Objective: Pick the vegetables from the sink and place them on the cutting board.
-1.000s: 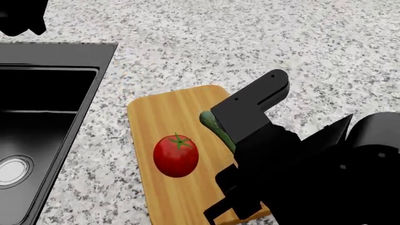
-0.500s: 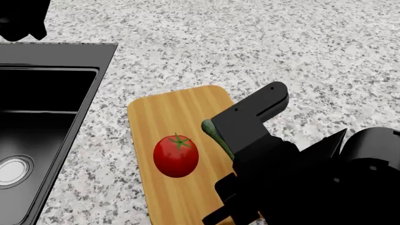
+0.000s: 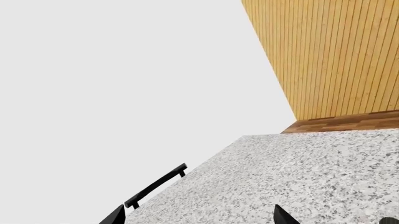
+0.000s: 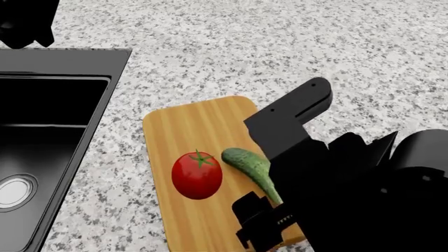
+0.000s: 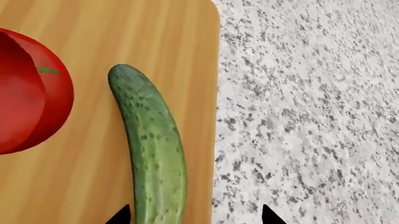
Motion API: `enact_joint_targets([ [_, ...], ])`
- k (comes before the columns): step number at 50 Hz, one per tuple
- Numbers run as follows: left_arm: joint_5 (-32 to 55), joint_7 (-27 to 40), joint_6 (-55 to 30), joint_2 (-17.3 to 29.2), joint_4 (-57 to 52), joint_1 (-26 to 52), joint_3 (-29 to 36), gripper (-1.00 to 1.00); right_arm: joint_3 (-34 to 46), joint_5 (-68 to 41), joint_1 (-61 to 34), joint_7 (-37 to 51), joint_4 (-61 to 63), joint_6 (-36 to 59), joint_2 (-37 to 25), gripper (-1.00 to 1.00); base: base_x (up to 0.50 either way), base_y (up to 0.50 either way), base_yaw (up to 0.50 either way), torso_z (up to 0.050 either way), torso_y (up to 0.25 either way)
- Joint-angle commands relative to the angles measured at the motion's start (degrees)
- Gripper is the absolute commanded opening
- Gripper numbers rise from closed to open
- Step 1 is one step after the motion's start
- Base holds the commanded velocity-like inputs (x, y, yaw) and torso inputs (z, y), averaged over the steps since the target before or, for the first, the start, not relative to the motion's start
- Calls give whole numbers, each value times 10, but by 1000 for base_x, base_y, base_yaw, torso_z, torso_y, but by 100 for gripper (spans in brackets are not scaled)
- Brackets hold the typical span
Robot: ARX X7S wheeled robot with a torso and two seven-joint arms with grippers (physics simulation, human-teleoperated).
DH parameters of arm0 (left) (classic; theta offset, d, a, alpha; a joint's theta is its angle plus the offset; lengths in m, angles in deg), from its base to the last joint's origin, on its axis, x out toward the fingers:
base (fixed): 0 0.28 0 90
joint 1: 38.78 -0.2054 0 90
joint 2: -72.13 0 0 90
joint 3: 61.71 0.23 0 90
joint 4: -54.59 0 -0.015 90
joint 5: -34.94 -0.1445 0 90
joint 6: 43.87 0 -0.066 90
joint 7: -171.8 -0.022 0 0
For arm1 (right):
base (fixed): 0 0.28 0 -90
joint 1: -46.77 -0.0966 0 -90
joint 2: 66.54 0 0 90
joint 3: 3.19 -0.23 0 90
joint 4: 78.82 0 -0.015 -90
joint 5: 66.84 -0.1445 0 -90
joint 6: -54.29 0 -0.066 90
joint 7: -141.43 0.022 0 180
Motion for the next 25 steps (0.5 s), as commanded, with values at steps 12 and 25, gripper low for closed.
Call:
enact_joint_targets([
  [12, -1, -1, 1, 0, -1, 1, -2, 100, -19, 33, -103, -57, -46, 40, 18, 100, 0, 0, 0, 0, 0],
  [25, -17, 1, 5, 2, 9, 6, -4, 100, -43, 86, -200, -105, -51, 61, 24, 100, 0, 0, 0, 0, 0],
])
